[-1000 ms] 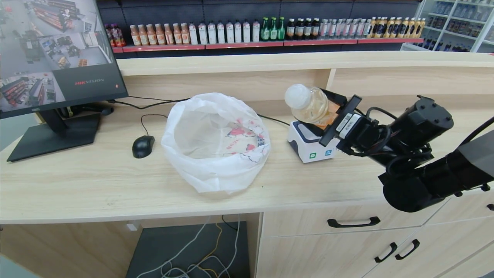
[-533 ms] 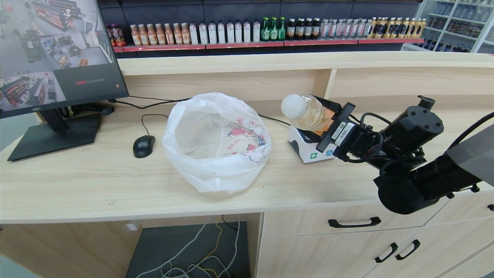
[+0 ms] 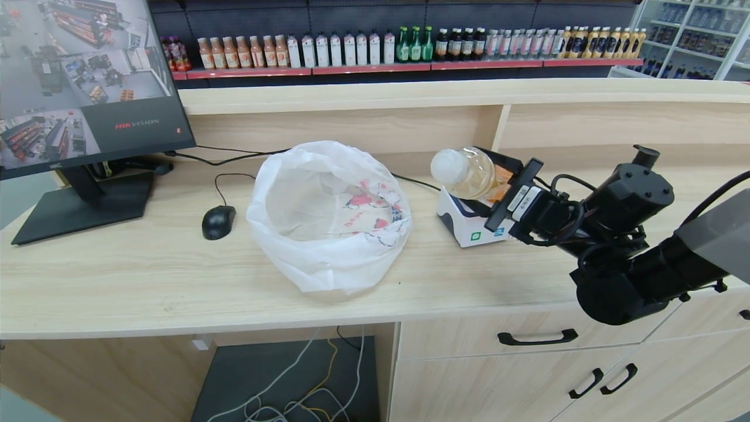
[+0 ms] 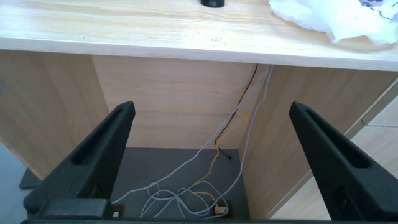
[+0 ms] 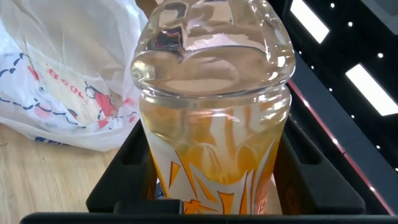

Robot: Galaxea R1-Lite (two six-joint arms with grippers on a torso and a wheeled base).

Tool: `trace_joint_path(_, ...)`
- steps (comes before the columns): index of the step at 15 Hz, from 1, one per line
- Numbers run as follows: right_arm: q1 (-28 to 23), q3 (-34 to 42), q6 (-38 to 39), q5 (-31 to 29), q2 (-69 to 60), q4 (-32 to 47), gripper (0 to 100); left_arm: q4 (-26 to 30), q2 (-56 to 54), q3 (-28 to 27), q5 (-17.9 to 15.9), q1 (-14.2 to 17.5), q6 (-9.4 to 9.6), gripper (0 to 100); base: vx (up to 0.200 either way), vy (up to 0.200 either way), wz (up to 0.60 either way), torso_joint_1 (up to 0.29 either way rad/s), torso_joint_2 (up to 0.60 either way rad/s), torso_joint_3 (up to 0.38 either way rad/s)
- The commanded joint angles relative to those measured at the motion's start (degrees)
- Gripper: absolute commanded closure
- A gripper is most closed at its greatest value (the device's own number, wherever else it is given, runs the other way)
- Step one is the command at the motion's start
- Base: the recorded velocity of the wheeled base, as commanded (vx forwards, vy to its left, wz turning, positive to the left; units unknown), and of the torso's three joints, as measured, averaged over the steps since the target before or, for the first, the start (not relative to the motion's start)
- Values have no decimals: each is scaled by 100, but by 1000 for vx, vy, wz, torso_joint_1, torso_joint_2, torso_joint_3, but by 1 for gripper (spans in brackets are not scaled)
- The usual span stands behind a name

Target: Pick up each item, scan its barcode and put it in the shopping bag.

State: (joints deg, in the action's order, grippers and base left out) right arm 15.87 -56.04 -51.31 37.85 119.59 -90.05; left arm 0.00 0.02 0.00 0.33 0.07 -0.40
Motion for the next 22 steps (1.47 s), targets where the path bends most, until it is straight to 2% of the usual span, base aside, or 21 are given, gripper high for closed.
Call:
trace_joint_path(1, 4, 5, 16, 3, 29, 5, 100, 0, -2, 0, 2, 1, -4, 0, 0, 0, 0, 0, 0, 0)
trace_joint_path(22, 206, 93, 51, -120, 29, 5, 100, 0, -2, 0, 2, 1, -4, 0, 0, 0, 0, 0, 0, 0)
